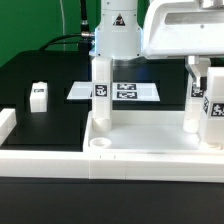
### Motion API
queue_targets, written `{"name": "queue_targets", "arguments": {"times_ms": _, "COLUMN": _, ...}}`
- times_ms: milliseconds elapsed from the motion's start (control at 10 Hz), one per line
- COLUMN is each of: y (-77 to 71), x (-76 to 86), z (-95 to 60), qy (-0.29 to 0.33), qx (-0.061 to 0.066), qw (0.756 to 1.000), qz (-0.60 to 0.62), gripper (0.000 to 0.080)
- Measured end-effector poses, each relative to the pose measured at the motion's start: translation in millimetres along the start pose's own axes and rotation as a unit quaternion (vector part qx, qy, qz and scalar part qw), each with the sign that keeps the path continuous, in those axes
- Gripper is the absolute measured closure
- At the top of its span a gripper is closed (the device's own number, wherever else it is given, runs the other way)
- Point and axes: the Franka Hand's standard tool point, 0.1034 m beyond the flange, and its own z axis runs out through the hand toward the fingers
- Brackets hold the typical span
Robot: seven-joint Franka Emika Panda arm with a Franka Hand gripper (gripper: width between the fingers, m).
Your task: Assemble desk
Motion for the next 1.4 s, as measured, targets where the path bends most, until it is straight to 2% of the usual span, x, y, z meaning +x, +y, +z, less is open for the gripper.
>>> {"name": "queue_targets", "arguments": {"times_ms": 900, "y": 0.1, "x": 0.4, "z": 0.4, "qy": 0.021, "qx": 0.001, "qw": 1.0, "qz": -0.001, "gripper": 0.0494}}
{"name": "queue_targets", "arguments": {"times_ms": 1000, "y": 0.1, "x": 0.4, "z": 0.4, "qy": 0.021, "qx": 0.001, "qw": 1.0, "qz": -0.001, "gripper": 0.0306}}
{"name": "queue_targets", "arguments": {"times_ms": 1100, "y": 0.1, "x": 0.4, "z": 0.4, "qy": 0.021, "qx": 0.001, "qw": 1.0, "qz": -0.001, "gripper": 0.02}}
{"name": "queue_targets", "arguments": {"times_ms": 1200, "y": 0.1, "x": 0.4, "z": 0.4, "qy": 0.021, "qx": 0.001, "qw": 1.0, "qz": -0.001, "gripper": 0.0165}}
{"name": "queue_targets", "arguments": {"times_ms": 1400, "y": 0.1, "x": 0.8, "z": -0.1, "qy": 0.021, "qx": 0.001, "qw": 1.0, "qz": -0.001, "gripper": 0.0152}}
